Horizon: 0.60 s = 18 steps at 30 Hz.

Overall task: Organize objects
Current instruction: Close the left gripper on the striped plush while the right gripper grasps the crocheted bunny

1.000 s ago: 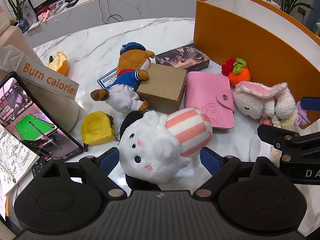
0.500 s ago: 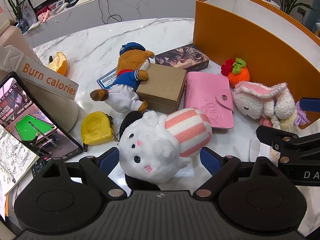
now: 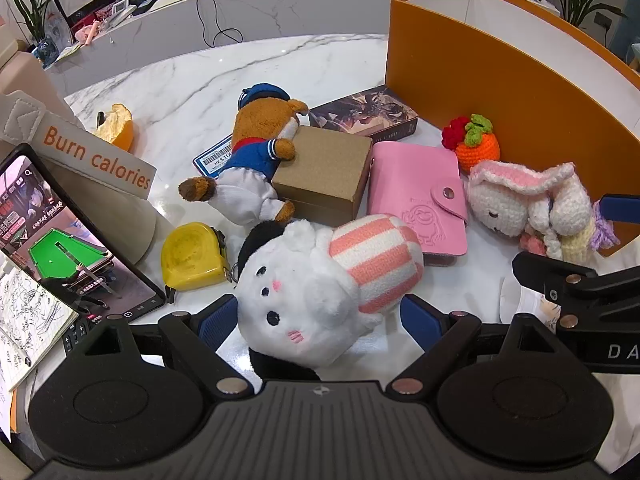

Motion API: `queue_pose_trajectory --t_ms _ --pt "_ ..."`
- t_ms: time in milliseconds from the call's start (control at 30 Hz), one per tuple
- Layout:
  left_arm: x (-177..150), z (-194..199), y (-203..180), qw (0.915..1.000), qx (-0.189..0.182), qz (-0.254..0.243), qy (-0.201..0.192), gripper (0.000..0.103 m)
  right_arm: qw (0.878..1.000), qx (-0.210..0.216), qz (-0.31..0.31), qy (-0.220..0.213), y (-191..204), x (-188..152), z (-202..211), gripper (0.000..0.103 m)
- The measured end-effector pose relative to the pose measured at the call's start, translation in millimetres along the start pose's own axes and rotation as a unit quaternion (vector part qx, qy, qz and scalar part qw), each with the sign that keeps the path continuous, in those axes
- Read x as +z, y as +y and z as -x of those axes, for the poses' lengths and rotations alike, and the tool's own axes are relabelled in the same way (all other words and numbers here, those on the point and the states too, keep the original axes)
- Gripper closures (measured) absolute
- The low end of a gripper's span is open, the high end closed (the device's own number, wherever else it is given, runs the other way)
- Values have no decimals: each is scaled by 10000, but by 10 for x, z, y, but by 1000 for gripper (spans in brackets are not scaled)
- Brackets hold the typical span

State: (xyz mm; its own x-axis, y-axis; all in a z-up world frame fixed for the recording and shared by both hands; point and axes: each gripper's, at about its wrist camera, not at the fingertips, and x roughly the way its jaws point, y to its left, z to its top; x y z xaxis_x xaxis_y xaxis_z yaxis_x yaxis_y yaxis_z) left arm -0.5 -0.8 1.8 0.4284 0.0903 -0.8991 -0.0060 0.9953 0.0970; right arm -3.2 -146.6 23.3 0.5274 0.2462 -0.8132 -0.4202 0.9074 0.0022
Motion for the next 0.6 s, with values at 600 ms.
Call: queue_pose_trajectory --t_ms 600 --pt "-4 -12 -33 10000 1 16 13 0 10000 11 21 23 -8 2 -5 3"
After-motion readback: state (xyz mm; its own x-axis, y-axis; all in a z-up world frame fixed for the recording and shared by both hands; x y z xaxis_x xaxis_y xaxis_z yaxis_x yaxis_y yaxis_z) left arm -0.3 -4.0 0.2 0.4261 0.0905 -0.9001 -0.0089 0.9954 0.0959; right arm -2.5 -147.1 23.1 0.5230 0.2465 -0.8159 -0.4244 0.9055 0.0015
